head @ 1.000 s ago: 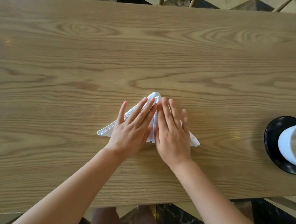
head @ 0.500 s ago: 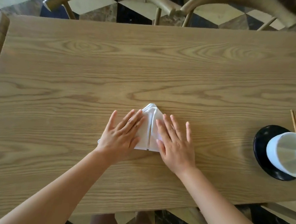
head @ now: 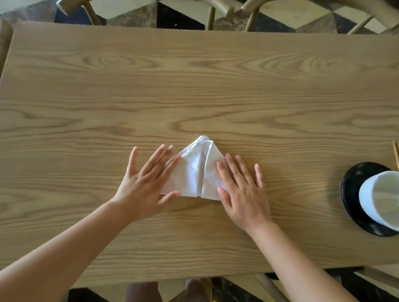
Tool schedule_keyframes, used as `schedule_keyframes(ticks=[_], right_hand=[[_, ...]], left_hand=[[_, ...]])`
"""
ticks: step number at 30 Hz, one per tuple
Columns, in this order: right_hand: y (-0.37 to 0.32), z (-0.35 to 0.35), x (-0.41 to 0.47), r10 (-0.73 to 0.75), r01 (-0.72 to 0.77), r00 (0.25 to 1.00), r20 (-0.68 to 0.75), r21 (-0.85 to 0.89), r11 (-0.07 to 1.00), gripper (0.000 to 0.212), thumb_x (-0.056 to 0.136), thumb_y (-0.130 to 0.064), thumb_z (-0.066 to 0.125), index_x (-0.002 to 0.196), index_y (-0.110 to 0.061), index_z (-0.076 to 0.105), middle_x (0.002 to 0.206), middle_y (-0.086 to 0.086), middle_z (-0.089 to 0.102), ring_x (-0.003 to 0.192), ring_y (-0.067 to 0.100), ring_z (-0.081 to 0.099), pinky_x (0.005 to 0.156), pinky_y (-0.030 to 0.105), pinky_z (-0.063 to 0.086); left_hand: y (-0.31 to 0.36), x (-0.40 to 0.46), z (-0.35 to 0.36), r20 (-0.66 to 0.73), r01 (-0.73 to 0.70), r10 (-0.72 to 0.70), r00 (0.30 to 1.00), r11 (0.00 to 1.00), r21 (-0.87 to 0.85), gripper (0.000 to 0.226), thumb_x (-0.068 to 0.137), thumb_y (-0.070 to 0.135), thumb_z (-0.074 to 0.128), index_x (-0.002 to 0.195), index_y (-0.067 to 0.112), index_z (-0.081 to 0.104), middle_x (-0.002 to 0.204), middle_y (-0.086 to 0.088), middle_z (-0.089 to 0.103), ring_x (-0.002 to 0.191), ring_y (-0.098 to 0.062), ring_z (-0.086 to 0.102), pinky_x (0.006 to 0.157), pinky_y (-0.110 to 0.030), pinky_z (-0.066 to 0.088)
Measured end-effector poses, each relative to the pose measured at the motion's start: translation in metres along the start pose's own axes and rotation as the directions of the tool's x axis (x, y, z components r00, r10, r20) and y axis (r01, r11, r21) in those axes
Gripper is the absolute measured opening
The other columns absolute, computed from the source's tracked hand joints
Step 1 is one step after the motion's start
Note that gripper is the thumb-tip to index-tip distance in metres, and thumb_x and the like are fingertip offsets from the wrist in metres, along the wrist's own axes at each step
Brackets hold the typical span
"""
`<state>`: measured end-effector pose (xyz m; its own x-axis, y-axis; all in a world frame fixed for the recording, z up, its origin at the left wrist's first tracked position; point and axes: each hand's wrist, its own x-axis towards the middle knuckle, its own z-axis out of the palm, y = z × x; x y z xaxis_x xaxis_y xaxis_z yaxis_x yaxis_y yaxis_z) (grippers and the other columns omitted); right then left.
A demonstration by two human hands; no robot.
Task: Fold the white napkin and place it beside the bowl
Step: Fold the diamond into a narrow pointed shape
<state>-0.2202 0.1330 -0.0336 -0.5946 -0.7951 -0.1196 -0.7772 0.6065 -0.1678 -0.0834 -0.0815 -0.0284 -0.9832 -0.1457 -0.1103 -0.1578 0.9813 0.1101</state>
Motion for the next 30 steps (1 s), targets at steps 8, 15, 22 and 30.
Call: schedule_keyframes(ticks=[8,15,22,30], right_hand=[[0.003,0.001,-0.001,-0.031,0.031,0.999,-0.009,0.012,0.999,0.057,0.098,-0.047,0.009,0.147,-0.019,0.016,0.154,0.001,0.019,0.142,0.016,0.015,0.112,0.053,0.01],[0.005,0.004,-0.022,0.177,-0.175,0.983,-0.042,0.057,0.983,0.056,0.097,-0.039,0.017,0.147,-0.012,0.016,0.154,0.003,0.023,0.143,0.018,0.011,0.114,0.051,0.005],[0.004,0.002,-0.042,0.381,-0.364,0.915,-0.13,0.139,0.921,0.055,0.094,-0.044,0.029,0.136,-0.01,0.041,0.147,0.009,0.038,0.142,0.024,0.019,0.113,0.054,0.016],[-0.011,-0.024,-0.024,0.59,-0.405,0.796,-0.136,0.605,0.686,0.019,0.073,-0.009,0.066,0.085,-0.016,0.053,0.081,-0.004,0.059,0.077,0.022,0.056,0.076,0.04,0.046]], left_hand=[[0.057,0.059,-0.001,-0.096,-0.046,0.038,0.995,0.996,-0.077,0.067,0.09,0.052,0.03,0.148,0.019,0.022,0.156,-0.003,0.02,0.143,-0.015,0.015,0.113,-0.051,0.011],[0.057,0.066,0.009,-0.081,-0.017,0.01,0.997,0.996,-0.089,0.072,0.085,0.056,0.034,0.146,0.017,0.028,0.156,-0.004,0.022,0.143,-0.017,0.018,0.112,-0.049,0.023],[0.058,0.065,0.013,-0.078,0.002,-0.006,0.997,0.998,-0.056,0.072,0.086,0.054,0.036,0.146,0.015,0.029,0.156,-0.003,0.019,0.144,-0.017,0.016,0.113,-0.048,0.021],[0.064,0.063,0.014,-0.071,0.065,-0.07,0.995,0.996,-0.068,0.071,0.089,0.053,0.027,0.149,0.015,0.02,0.157,-0.001,0.016,0.144,-0.013,0.01,0.115,-0.045,0.012]])
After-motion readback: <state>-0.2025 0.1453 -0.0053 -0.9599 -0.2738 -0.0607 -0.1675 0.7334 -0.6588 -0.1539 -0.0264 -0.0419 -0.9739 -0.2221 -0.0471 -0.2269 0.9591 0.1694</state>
